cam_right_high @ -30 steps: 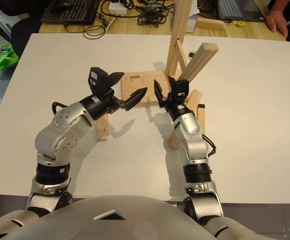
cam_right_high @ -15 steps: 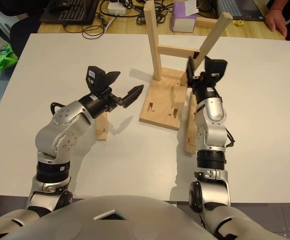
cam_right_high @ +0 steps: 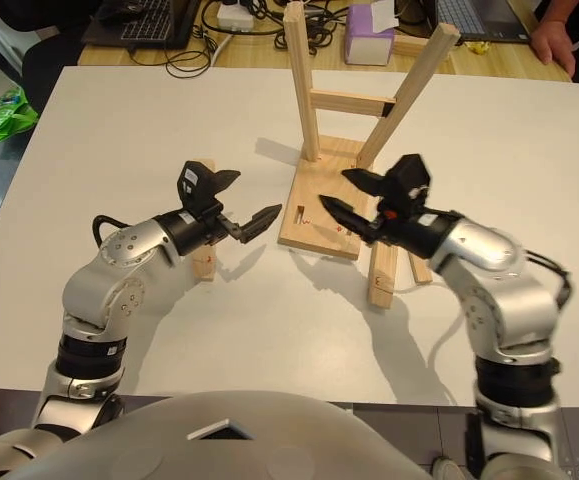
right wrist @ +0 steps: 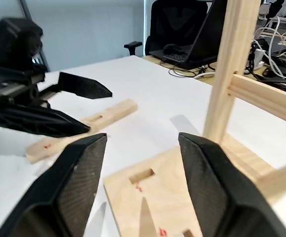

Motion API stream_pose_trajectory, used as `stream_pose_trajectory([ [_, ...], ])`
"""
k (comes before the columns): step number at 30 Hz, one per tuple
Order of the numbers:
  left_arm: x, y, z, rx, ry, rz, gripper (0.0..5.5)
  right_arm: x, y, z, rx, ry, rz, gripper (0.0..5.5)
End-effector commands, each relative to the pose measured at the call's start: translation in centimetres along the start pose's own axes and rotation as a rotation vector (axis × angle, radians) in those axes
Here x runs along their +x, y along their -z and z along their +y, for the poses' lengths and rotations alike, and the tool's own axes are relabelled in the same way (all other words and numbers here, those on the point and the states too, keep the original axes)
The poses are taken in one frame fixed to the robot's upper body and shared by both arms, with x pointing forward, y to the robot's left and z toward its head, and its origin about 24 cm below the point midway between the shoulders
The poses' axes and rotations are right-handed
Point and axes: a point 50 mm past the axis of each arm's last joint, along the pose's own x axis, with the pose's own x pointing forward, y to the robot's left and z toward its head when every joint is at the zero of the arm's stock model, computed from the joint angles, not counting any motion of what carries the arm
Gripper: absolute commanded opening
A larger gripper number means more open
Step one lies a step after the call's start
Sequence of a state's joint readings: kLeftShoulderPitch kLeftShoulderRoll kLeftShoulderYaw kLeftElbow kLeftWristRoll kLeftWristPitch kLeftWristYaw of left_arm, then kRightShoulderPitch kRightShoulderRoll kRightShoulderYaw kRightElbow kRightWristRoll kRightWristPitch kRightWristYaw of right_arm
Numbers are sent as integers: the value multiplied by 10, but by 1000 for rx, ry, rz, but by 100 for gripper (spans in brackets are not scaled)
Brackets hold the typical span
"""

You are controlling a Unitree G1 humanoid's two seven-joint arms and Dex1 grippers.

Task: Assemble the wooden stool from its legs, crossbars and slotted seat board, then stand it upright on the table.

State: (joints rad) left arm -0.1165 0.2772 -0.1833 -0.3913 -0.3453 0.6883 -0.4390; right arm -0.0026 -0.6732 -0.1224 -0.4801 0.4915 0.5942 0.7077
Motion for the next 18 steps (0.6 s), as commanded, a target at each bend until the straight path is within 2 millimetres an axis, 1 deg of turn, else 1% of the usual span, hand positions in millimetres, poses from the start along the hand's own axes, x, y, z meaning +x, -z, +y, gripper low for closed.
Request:
stream_pose_trajectory([
  [1, -10, -4, 9, -13, -76, -26, 534, -36, 16, -34, -28, 289, 11, 270],
  [2, -11, -5, 9, -19, -87, -37, 534, -45, 30, -35, -12, 344, 34, 270],
  [4, -12, -4, 7, -29, -93, -44, 534, -60, 71, -16, 39, 370, 116, 270],
  [5, -13, -3, 7, -34, -98, -42, 534, -66, 89, -3, 55, 365, 161, 270],
  [7, -14, 1, 6, -42, -106, -32, 534, -78, 114, 16, 92, 393, 209, 270],
  [8, -16, 2, 6, -45, -110, -29, 536, -83, 123, 22, 97, 417, 223, 289],
  [10, -18, 5, 5, -57, -124, -29, 536, -99, 137, 29, 77, 515, 257, 331],
  [12, -18, 6, 4, -64, -132, -33, 536, -109, 145, 31, 72, 590, 279, 369],
  [13, -18, 6, 3, -66, -133, -33, 536, -111, 149, 30, 89, 621, 292, 369],
  [14, -18, 6, 3, -66, -134, -33, 536, -111, 151, 29, 116, 640, 301, 369],
  [16, -18, 6, 3, -65, -133, -36, 536, -103, 154, 31, 198, 623, 315, 369],
  [18, -18, 4, 5, -62, -144, -41, 536, -92, 151, 30, 338, 592, 309, 369],
])
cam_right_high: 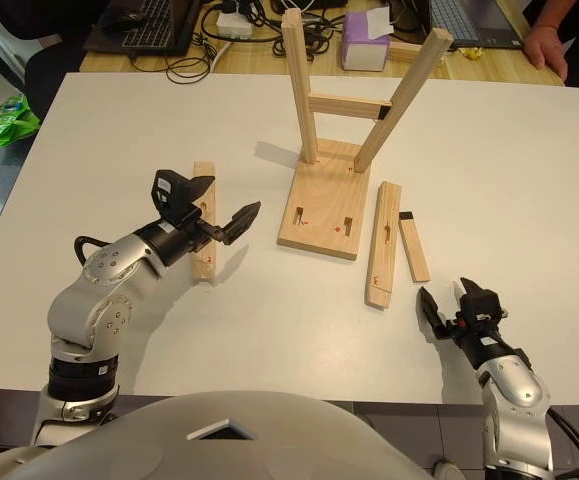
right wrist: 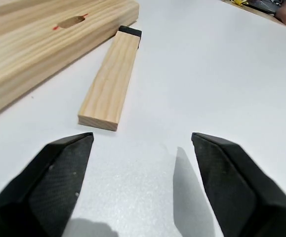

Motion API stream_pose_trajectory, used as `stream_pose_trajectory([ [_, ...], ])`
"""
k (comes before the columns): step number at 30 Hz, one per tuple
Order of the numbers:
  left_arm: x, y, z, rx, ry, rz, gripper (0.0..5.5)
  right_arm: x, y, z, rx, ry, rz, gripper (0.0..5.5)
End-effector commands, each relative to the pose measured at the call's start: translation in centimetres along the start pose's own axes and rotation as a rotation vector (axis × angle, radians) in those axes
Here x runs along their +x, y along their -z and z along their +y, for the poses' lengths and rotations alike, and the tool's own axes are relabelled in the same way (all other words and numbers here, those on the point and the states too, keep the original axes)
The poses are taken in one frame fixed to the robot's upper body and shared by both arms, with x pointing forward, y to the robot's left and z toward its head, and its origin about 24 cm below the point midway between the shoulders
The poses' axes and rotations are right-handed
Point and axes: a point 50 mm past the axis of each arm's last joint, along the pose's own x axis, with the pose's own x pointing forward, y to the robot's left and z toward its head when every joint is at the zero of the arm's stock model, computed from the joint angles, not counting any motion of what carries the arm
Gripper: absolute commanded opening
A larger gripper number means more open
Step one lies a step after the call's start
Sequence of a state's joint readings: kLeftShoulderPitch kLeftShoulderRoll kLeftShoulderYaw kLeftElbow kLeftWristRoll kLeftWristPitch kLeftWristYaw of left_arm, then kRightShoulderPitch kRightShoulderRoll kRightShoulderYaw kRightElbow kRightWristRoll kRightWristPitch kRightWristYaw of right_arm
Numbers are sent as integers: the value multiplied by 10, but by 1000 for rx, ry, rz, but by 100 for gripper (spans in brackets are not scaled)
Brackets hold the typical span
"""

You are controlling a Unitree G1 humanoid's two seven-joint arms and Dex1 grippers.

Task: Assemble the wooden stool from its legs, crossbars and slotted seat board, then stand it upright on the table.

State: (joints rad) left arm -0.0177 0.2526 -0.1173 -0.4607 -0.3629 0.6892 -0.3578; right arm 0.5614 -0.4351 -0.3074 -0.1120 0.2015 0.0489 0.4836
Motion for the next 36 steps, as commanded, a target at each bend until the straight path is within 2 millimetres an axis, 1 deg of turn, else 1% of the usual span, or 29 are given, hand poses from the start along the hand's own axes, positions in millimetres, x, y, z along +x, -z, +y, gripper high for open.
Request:
stream_pose_trajectory([
  [1, -1, -3, 2, -2, -20, -16, 536, 15, -9, 9, 210, -64, 79, 369],
  [4, 0, -4, 1, -10, -19, -24, 536, 23, -26, 11, 286, -112, 111, 369],
  [8, 1, -4, 0, -15, -25, -30, 536, 30, -37, 15, 327, -132, 139, 369],
  [11, 1, -3, 1, -16, -30, -31, 536, 37, -48, 7, 296, -89, 118, 369],
  [13, 2, -4, 1, -15, -33, -33, 536, 43, -52, 2, 260, -47, 146, 369],
  [18, 2, -4, 1, -13, -34, -39, 536, 50, -65, 5, 210, -16, 195, 369],
  [20, 2, -4, 1, -13, -32, -38, 536, 51, -65, 4, 205, -11, 206, 369],
  [25, 3, -4, 1, -10, -30, -39, 536, 59, -68, 8, 271, -25, 228, 369],
  [27, 5, -5, 1, -9, -26, -40, 536, 65, -70, 9, 302, -21, 253, 369],
  [29, 7, -6, 0, -5, -15, -41, 536, 79, -71, 12, 330, -24, 291, 369],
  [32, 10, -9, -1, 4, 8, -43, 536, 95, -71, 16, 346, -19, 337, 369],
  [36, 10, -10, -1, 7, 16, -45, 536, 107, -66, 14, 347, 9, 379, 369],
])
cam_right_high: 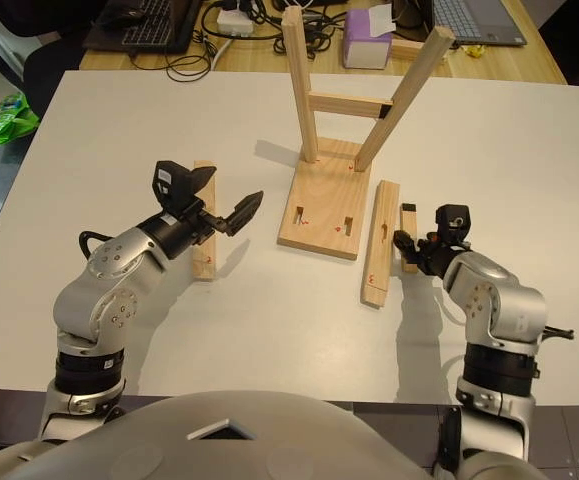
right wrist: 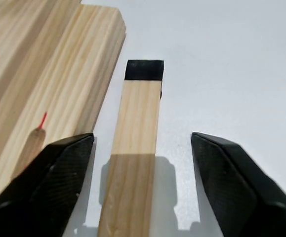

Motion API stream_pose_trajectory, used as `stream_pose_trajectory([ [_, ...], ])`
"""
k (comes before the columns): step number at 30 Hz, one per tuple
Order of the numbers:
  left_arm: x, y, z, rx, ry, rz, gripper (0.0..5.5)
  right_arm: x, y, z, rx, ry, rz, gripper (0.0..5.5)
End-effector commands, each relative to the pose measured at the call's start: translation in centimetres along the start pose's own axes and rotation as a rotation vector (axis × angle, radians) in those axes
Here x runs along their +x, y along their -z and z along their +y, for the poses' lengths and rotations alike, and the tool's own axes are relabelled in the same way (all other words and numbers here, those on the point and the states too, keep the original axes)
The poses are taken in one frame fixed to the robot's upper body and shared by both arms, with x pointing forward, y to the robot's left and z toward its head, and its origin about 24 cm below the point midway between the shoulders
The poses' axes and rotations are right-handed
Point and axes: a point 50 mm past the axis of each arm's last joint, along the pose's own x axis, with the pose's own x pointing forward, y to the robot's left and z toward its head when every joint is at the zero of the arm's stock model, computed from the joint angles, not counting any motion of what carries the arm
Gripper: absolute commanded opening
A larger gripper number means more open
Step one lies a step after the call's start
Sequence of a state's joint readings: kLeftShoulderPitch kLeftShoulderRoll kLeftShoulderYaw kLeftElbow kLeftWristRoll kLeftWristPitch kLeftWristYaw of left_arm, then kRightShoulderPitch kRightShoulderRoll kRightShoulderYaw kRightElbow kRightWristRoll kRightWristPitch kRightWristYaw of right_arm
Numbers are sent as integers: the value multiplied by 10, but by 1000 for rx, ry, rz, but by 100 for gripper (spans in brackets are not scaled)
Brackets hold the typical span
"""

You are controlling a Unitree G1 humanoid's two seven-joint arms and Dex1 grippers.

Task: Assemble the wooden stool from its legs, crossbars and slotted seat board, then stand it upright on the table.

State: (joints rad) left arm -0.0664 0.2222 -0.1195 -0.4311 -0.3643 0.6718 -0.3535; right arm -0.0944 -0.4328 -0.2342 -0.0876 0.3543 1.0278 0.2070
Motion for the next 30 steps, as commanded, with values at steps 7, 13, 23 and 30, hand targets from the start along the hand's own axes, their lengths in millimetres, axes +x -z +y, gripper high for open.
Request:
stream_pose_trajectory([
  [7, 1, -2, -1, 4, 3, -10, 536, 25, 25, -13, 27, 55, 160, 354],
  [13, 3, -4, 0, 5, 0, -23, 536, 31, 30, -8, 3, -39, 285, 250],
  [23, 3, -2, 0, -3, -18, -39, 536, 28, 22, -13, 27, -34, 245, 130],
  [30, 3, -12, 5, -7, -34, -93, 536, 5, -44, 5, -46, -107, -252, 130],
])
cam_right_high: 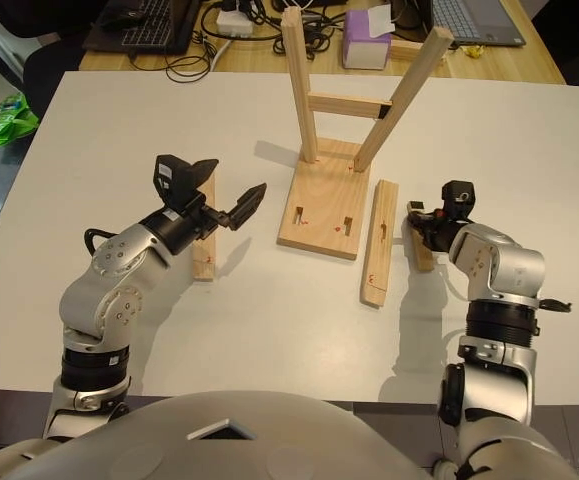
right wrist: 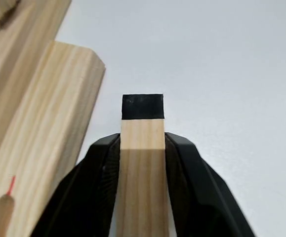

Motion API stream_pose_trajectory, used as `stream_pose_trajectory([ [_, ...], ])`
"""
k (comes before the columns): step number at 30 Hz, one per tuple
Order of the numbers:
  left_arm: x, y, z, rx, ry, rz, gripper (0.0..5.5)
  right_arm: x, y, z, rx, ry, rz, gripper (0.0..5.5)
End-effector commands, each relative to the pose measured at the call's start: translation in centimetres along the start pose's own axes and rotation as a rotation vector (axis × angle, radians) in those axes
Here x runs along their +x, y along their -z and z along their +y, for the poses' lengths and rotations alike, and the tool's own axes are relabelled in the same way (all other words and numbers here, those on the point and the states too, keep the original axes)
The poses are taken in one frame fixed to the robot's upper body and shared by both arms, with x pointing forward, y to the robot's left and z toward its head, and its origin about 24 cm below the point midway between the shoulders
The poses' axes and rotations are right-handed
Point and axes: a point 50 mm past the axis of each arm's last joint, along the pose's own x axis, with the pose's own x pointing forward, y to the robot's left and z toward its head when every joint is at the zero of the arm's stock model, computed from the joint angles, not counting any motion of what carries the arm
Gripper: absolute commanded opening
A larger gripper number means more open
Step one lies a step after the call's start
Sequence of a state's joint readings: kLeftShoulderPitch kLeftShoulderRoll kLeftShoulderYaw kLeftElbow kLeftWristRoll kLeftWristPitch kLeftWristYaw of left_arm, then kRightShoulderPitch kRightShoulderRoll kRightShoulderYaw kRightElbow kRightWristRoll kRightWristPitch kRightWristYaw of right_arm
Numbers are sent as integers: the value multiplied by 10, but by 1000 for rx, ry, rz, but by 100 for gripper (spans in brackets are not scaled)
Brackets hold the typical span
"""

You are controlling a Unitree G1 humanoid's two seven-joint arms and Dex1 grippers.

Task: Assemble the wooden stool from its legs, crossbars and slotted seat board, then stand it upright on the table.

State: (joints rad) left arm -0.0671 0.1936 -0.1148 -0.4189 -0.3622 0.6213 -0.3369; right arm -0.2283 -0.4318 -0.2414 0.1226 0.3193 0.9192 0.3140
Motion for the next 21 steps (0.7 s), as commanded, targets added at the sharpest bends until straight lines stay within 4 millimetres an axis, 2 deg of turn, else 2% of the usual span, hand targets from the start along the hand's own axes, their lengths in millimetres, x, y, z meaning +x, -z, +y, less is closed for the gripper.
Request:
stream_pose_trajectory([
  [1, 0, -14, 8, -2, -14, -64, 536, -21, -39, 17, -130, -75, -306, 130],
  [4, -3, -39, 12, -10, 16, -152, 536, -53, -77, 40, -243, -192, -601, 130],
  [6, 0, -58, 8, -17, 75, -205, 536, -74, -98, 58, -316, -303, -769, 130],
  [8, 8, -72, -6, -46, 194, -242, 536, -85, -109, 77, -362, -414, -862, 130],
  [10, 15, -83, -19, -94, 286, -267, 536, -86, -119, 91, -330, -488, -925, 130],
  [11, 18, -88, -22, -118, 298, -290, 536, -86, -127, 96, -269, -507, -961, 130],
  [13, 21, -93, -30, -227, 313, -350, 536, -87, -150, 112, -25, -570, -1058, 130],
  [17, 34, -82, -39, -389, 278, -384, 536, -87, -187, 138, 430, -702, -1162, 130],
  [19, 40, -87, -41, -466, 261, -429, 536, -88, -201, 146, 633, -765, -1181, 130],
  [21, 45, -92, -44, -480, 255, -465, 536, -89, -208, 158, 760, -829, -1167, 130],
])
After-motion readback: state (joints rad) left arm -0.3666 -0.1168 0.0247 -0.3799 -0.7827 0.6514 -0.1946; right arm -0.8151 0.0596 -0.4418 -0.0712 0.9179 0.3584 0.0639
